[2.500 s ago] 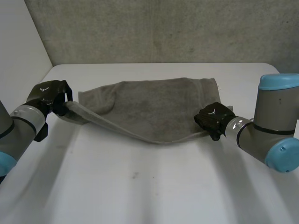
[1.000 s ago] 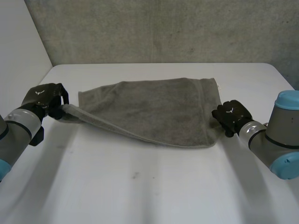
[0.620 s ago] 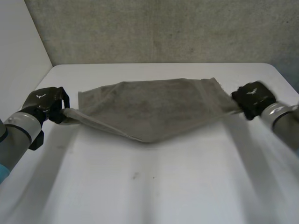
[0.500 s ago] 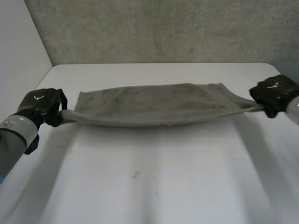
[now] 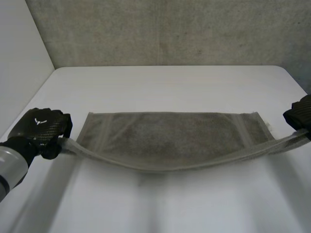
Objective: Fold the towel.
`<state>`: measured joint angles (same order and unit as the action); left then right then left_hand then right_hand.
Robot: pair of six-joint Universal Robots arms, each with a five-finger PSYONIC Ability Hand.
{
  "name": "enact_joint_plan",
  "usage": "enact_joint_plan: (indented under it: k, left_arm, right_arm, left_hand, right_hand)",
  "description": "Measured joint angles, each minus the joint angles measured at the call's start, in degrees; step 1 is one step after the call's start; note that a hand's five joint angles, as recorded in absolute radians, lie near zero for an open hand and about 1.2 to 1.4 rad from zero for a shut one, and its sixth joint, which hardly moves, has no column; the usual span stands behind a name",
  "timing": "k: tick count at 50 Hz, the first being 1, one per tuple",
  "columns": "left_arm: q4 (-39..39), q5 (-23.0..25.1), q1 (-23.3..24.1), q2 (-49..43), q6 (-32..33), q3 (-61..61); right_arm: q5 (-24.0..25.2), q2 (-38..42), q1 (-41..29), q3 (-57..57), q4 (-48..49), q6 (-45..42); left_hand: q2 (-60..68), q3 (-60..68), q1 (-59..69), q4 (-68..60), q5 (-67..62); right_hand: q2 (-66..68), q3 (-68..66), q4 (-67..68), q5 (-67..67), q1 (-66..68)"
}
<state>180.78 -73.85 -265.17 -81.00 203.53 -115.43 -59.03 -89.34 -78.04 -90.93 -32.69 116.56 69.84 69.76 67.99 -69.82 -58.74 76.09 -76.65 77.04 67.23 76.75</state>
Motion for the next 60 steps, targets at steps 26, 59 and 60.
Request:
enact_joint_plan:
  k: [26, 59, 60]
  left_arm:
    - [4.91, -1.03, 3.60, -40.55, -7.75, 36.00]
    - [3.35, -3.44, 6.97, -58.15, -7.88, 56.43]
    - [3.22, -3.51, 7.00, -57.99, -7.88, 56.48]
  right_arm:
    - [-12.65, 38.25, -13.84, 32.41, 9.96, 12.94]
    - [-24.05, 55.89, -18.21, 54.52, 11.22, 15.04]
    - [-24.21, 55.75, -18.27, 54.76, 11.23, 15.20]
  left_hand:
    - [0.00, 0.00, 0.00, 0.00, 0.00]
    - [-52.89, -52.77, -50.71, 52.30, 51.06]
    - [-54.97, -54.67, -52.91, 54.60, 53.13]
  right_hand:
    - [0.00, 0.00, 0.00, 0.27, 0.01]
    - [-61.58, 62.49, -61.94, -63.65, -63.04]
    - [-61.58, 62.49, -61.94, -63.65, -63.26]
